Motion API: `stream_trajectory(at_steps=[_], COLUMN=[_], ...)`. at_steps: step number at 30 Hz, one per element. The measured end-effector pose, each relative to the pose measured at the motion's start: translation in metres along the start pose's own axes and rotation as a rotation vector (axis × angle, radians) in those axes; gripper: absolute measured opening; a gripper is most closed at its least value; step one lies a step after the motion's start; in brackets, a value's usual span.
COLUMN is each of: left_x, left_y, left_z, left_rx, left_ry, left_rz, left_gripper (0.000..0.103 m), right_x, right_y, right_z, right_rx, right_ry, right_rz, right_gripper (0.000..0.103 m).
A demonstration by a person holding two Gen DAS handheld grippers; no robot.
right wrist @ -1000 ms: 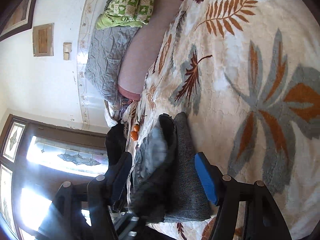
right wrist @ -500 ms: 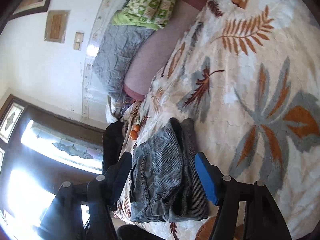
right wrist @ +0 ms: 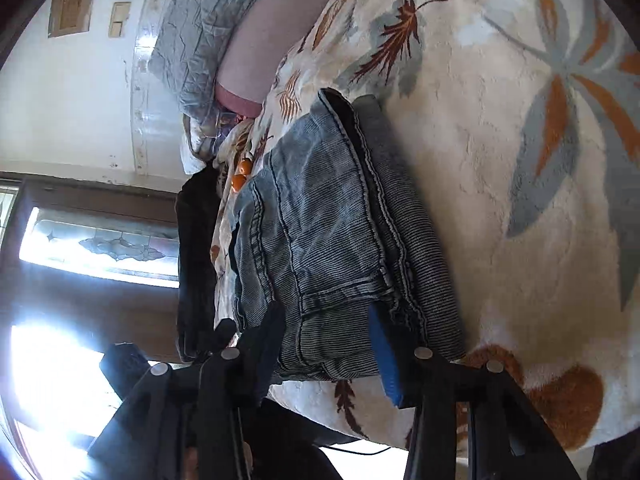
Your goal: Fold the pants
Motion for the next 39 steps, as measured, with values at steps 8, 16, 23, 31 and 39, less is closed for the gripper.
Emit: stream_trajectory(at_steps=[8, 16, 23, 31, 39], left_x=[-0.022, -0.022, -0.023, -0.024, -0.024], left_y=[-0.016, -0.019, -0.018, -0.017, -0.018], left_z=[0.05, 0.049, 0.047, 0.045, 0.046], left_rx=[-0.01, -0.036, -0.027, -0.022, -0.022], left_ry=[-0.138, -0.143, -0.133, -0.13, -0.13], left_rz=[-0.074, -0.069, -0.065, -0.068, -0.078], left_gripper=[0.082, 0.082, 0.082, 0.082, 0.082], right_x=[-0.027, -0.014, -0.01, -0.01, -0.009], right_y=[-0.02, -0.012, 0.003, 0.006, -0.029], right_z=[0.014, 0.014, 0.016, 0.009, 0.008], right_rx=[0.004, -0.059, -0.041, -0.144, -0.238], right_ry=[-0.001, 0.064, 0.09, 0.081, 0.115], right_rz=[0.06, 0.12, 0.195, 0.122, -0.058], right_gripper=[0.061, 0.062, 0.061, 0.015, 0.006])
Point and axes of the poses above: each gripper's, at about its wrist camera, not at the fingertips, and z roughly the way its jaws point, y to its right, x to its top, the point moved 4 cm from there along z, roughly the way its jaws point, and after that the axes turned 6 degrees about x, right-handed, at the moved point
